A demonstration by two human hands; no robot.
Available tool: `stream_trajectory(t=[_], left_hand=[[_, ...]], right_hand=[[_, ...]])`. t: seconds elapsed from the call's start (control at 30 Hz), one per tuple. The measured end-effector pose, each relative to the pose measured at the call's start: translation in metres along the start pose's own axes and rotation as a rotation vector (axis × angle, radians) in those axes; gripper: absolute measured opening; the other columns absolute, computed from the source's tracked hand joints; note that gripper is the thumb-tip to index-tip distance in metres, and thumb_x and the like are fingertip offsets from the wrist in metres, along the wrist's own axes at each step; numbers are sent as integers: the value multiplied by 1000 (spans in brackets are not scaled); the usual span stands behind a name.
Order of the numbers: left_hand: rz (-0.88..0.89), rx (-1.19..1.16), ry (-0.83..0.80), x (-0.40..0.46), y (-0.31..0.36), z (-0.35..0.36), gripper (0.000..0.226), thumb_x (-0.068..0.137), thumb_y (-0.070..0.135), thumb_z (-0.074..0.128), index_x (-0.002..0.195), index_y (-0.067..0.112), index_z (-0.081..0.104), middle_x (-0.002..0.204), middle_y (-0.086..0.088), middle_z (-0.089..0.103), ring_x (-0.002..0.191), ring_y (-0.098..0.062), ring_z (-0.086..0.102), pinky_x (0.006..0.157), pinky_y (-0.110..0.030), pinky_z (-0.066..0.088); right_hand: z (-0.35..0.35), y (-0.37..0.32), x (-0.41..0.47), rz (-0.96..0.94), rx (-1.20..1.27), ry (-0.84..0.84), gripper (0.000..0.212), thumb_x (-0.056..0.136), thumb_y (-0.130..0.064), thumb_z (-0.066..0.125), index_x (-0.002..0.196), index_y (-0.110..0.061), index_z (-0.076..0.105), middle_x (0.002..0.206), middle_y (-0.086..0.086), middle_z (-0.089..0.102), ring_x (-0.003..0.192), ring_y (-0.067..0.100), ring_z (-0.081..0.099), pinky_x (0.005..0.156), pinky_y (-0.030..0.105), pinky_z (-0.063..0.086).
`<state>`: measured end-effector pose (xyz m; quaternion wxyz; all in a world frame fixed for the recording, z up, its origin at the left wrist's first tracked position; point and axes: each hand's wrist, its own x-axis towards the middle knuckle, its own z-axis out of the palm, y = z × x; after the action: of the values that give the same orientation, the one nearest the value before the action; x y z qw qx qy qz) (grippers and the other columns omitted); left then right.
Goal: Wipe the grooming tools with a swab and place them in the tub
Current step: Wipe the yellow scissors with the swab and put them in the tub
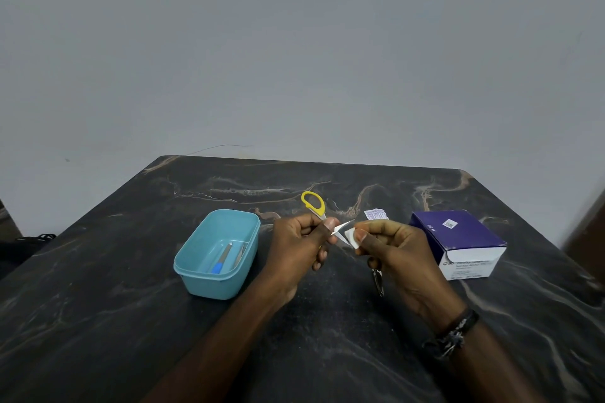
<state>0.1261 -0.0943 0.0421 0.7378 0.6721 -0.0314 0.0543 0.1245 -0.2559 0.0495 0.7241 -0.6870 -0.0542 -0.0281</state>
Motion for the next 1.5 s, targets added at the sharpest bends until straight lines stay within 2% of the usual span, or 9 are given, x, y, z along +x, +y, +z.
stream_trajectory(t=[0.2, 0.4, 0.57, 0.77, 0.9, 1.07, 1.37, 1.5], left_hand=[[27, 20, -23, 0, -2, 0, 19, 92, 19, 63, 84, 3, 68, 69, -6, 68, 46, -11, 48, 42, -23, 37], [43, 22, -33, -1, -6, 3, 20, 92, 20, 63, 92, 1, 69, 67, -5, 66, 46, -10, 47, 41, -22, 37], [48, 17, -46, -2, -9, 3, 19, 91, 20, 63, 89, 2, 68, 64, -4, 64, 45, -9, 48, 41, -21, 37], [70, 12, -22, -1, -7, 0, 16, 91, 20, 64, 81, 9, 68, 64, -6, 65, 45, -9, 48, 41, -21, 37], [70, 11, -15, -2, -6, 1, 16, 91, 20, 64, 79, 10, 68, 63, -5, 64, 44, -9, 47, 40, -21, 37], [69, 24, -18, -3, -5, 3, 20, 91, 20, 64, 84, 1, 67, 63, -5, 64, 45, -9, 47, 40, -20, 37], [99, 71, -16, -3, -7, 3, 21, 92, 19, 63, 80, 3, 68, 60, -5, 62, 45, -10, 47, 40, -21, 37], [131, 117, -45, -4, -10, 5, 21, 92, 19, 63, 78, 5, 68, 56, -5, 59, 44, -11, 47, 41, -22, 37]], right_hand=[[1, 1, -1, -33, -49, 0, 6, 83, -4, 70, 89, -3, 73, 67, 5, 73, 59, 10, 63, 47, 16, 42], [2, 1, -2, -46, -75, 17, 5, 80, -3, 73, 83, -7, 72, 68, 7, 75, 59, 12, 65, 46, 15, 43], [6, -1, -3, -28, -28, 23, 15, 78, 3, 74, 88, -4, 64, 64, 3, 74, 53, 8, 66, 44, 11, 44], [5, 1, -2, -23, -60, 50, 36, 75, -5, 78, 104, -10, 56, 73, 8, 77, 63, 13, 71, 49, 11, 44], [5, 2, -2, -30, -92, 57, 34, 76, -7, 78, 103, -11, 58, 75, 7, 77, 69, 20, 73, 54, 15, 48], [2, 3, 0, -33, -71, 76, 25, 79, -1, 75, 99, -10, 62, 76, 11, 77, 72, 27, 74, 71, 32, 56], [7, 0, -4, -6, -84, -11, 30, 77, -2, 76, 102, -6, 60, 79, 11, 77, 73, 21, 73, 65, 24, 53], [6, 1, -4, -21, -140, -38, 32, 78, -2, 76, 104, -9, 59, 79, 9, 77, 78, 20, 74, 72, 28, 56]])
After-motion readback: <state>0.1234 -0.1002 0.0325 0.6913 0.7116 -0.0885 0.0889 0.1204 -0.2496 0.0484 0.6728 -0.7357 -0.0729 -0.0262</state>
